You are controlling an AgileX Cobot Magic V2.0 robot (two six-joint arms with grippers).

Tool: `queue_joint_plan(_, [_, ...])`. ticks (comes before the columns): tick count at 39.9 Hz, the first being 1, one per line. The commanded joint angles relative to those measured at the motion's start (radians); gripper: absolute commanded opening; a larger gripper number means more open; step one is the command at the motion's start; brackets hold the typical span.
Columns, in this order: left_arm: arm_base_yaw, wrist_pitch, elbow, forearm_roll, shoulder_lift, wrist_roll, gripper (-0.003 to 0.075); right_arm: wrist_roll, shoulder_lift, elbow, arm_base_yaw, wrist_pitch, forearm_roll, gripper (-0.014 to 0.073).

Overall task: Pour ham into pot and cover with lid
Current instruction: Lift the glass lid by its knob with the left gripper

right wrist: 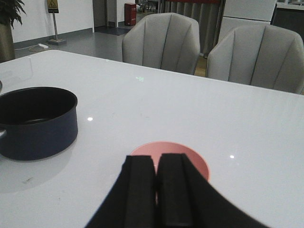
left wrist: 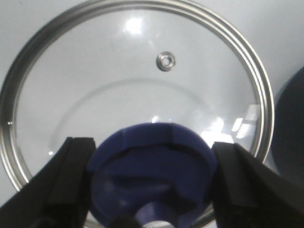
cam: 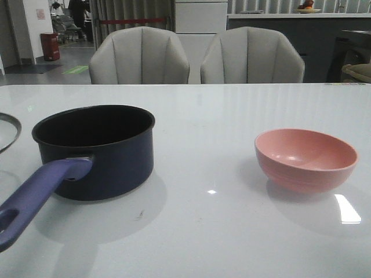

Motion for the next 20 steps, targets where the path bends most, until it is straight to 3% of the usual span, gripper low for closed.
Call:
queue_joint_plan(1, [-0.003, -0.011, -0.092, -0.024, -0.088, 0.01, 0.0153, -0.004, 0.011, -0.025, 0.001, -0.076, 0.008, 0.016])
queue_joint_plan(11, [-0.144, 0.05, -0.226, -0.024, -0.11, 0.061, 0.0153, -0.004, 0.011, -0.025, 0.001, -0.076, 0.008, 0.016])
queue_joint_plan(20, [-0.301, 0.048, -0.25, -0.023, -0.105, 0.062, 0.0153, -0.004, 0.011, -0.025, 0.001, -0.076, 0.008, 0.016])
